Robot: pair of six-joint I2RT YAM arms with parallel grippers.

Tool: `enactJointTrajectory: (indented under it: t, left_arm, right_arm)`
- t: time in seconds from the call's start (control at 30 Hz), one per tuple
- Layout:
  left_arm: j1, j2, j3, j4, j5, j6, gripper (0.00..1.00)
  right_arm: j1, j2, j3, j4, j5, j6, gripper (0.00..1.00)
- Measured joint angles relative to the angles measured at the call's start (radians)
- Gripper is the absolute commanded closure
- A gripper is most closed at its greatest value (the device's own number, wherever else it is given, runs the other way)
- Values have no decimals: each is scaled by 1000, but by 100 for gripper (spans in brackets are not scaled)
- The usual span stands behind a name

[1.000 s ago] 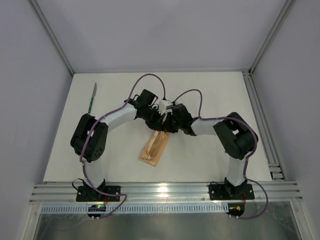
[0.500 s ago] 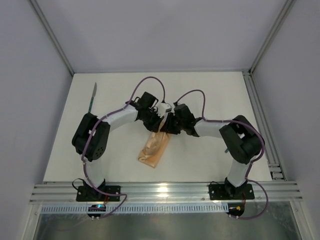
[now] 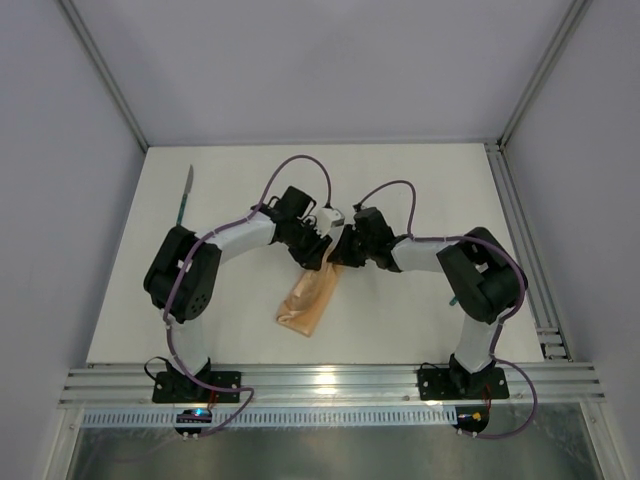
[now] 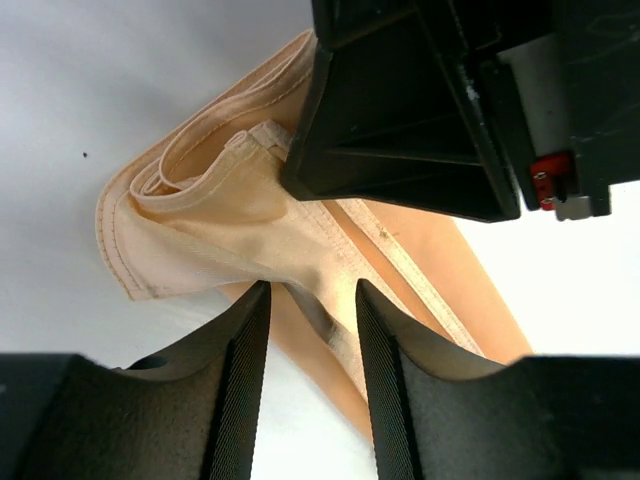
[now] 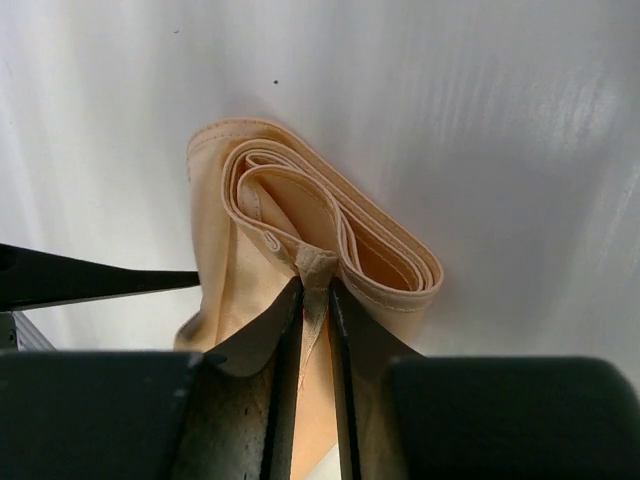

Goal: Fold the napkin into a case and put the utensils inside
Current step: Fold the 2/3-rectangle-folded napkin at the center of the board.

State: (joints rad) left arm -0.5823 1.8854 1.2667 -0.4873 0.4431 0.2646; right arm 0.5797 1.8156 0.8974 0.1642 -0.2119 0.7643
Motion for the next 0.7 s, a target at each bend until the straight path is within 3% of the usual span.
enactJointTrajectory:
  t: [0.13, 0.3, 0.4, 0.53, 0.7]
  left_arm:
    - [0, 0, 0, 38, 8, -14, 52]
    - [2, 0, 2, 72, 9, -22, 53]
    - [2, 5, 13, 72, 4, -25, 73]
    - [2, 30, 40, 74, 4, -26, 91]
    - [-2, 34, 40, 72, 6, -20, 100]
  right_arm:
    - [-7, 13, -3, 31, -14, 3, 90]
    - [-11, 13, -24, 64, -19, 6, 96]
    - [-13, 13, -33, 78, -23, 10, 96]
    - [-15, 13, -43, 98, -27, 16, 96]
    - [-16, 13, -56, 123, -31, 29, 96]
